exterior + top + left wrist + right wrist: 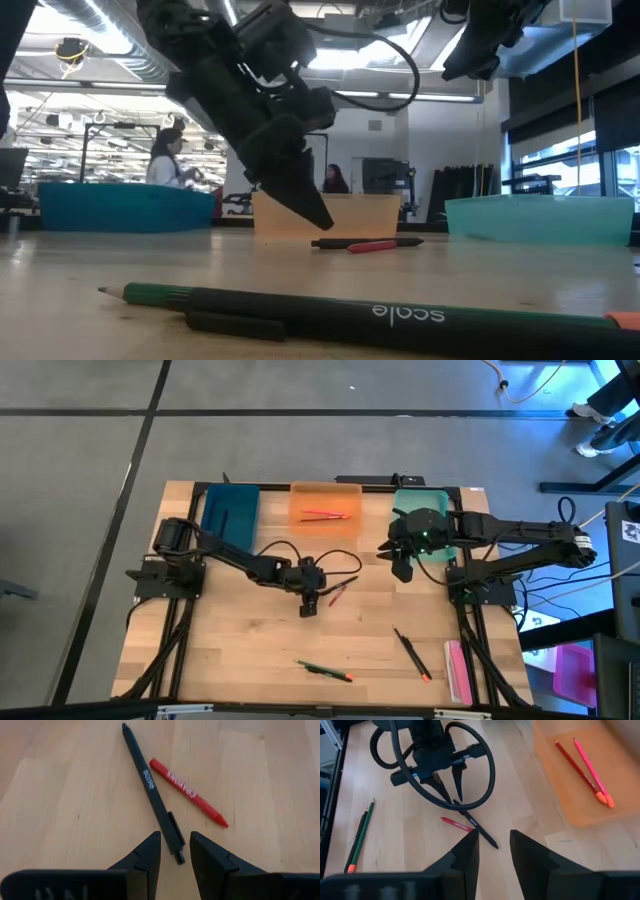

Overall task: Sort crayons/erasers/pens/pencils in bins
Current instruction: Put the black pen into the blue bin

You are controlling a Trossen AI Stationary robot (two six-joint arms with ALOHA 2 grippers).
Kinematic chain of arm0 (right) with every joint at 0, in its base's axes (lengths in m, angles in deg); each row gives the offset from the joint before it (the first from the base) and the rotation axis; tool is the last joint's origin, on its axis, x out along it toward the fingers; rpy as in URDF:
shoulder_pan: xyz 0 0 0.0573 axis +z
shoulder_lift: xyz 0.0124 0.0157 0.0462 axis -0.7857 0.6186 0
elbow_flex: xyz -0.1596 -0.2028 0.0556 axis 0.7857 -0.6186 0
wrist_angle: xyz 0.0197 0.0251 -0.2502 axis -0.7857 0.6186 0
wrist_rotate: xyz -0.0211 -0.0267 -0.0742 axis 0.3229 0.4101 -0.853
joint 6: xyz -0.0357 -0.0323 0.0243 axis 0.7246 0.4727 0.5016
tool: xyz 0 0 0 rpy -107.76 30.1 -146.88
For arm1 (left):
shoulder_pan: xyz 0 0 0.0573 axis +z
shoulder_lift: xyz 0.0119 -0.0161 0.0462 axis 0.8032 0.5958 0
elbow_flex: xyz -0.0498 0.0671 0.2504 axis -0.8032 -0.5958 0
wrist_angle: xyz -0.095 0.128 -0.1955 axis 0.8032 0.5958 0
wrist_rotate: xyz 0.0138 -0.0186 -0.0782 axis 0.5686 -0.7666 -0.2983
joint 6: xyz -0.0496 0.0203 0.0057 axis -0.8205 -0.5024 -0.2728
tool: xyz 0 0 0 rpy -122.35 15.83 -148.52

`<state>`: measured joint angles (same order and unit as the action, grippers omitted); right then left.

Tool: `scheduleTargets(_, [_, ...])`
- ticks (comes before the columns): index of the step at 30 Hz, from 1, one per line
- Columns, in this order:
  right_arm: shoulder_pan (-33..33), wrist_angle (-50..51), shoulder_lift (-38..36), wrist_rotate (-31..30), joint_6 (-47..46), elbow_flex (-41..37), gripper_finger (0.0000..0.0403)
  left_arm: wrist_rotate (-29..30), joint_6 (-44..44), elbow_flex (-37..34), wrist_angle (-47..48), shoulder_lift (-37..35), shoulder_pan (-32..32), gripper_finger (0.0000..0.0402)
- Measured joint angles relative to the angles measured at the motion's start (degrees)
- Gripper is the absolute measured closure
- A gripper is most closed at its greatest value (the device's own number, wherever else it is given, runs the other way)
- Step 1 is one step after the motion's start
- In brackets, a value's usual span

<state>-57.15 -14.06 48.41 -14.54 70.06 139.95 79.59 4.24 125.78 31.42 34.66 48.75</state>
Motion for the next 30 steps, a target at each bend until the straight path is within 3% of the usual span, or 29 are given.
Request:
scheduleTargets(23, [0.0,0.7,0.0,0.0,0.3,0.0,0.0289,4.0,-0.1,0.2,-4.6,5.6,-1.4,0.0306])
scheduleTargets(30, [0.0,0.7,0.0,0.0,0.3,0.0,0.0289,5.9,0.0,0.2,-4.1,5.7,-1.5,0.0335])
